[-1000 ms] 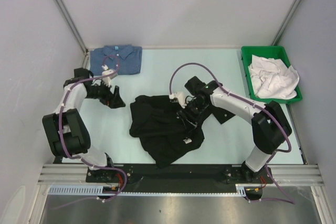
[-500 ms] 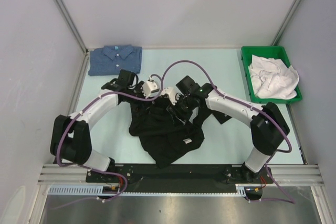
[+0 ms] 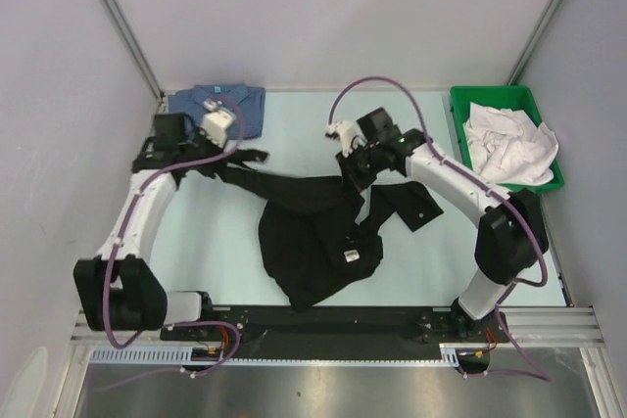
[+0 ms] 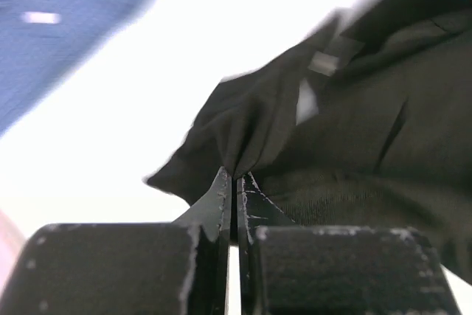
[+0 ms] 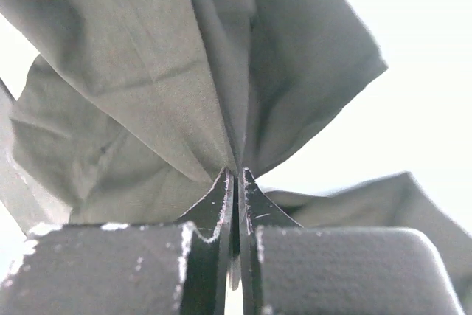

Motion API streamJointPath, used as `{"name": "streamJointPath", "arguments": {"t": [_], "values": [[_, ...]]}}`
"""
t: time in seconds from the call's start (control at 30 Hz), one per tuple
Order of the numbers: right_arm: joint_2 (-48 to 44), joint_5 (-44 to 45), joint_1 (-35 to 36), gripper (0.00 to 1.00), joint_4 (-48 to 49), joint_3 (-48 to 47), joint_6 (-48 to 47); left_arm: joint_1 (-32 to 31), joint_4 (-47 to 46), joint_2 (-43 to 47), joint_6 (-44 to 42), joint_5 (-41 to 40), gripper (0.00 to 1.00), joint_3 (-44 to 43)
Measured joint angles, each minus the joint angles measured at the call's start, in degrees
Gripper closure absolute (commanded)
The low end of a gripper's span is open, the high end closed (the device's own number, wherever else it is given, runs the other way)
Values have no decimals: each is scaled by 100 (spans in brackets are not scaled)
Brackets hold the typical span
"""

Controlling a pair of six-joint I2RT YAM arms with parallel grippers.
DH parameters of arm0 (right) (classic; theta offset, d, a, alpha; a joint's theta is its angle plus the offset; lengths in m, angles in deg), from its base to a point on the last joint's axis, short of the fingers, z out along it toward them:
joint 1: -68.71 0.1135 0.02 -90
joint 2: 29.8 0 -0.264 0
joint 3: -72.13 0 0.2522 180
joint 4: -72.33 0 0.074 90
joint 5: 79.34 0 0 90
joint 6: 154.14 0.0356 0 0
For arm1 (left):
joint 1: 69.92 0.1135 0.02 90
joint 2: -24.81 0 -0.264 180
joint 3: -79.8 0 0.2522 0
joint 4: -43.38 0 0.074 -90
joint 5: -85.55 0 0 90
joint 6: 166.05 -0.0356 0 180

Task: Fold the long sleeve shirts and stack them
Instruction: Flatten the shirt out

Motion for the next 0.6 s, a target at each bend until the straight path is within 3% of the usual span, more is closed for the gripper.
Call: {"name": "streamJointPath", "arguments": {"t": [0.13,0.27,0.3,0.33,0.4,0.47,0.6], "values": [[-118,-278,-584,100,-44,-638,0,1012,2,619,229,654,90,-188],[-621,-723,-1025,99,63,-658,11,1460,155,1257,247,1314,100,295],[-734,-776,-1064,90,79,-584,9,1491,258,1294,225,1456,100,444],[-857,-822,-1091,64,79,-470,2,1517,393,1300,203,1615,100,610],[-953,-859,-1088,37,37,-258,-11,1545,636,1123,223,1891,100,852],[-892,-791,-1086,21,-17,-142,-70,1493,811,957,289,2004,100,901],[-778,-625,-1150,14,-7,48,-269,966,835,903,684,2011,100,564]]}}
